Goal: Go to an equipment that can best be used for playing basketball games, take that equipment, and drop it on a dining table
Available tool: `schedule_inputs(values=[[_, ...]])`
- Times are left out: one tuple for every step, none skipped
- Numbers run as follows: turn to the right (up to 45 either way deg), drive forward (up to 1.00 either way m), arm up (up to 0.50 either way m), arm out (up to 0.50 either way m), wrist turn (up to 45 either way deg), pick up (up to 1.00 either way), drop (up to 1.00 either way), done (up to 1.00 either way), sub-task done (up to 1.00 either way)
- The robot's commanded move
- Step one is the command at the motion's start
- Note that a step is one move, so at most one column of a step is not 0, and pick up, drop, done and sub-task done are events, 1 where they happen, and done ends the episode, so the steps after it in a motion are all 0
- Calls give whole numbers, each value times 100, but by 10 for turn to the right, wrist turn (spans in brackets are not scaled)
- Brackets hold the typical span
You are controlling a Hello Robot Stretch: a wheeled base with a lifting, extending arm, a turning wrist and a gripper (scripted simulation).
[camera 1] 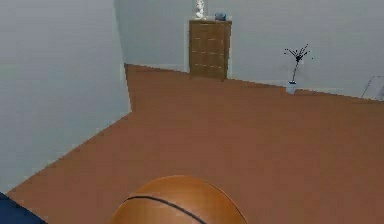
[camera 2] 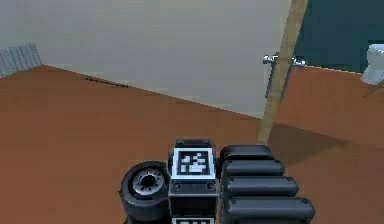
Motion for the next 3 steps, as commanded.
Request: schedule_inputs(values=[[0,90,0,0,0,0,0,0,0],[-90,0,0,0,0,0,0,0,0],[0,100,0,0,0,0,0,0,0]])
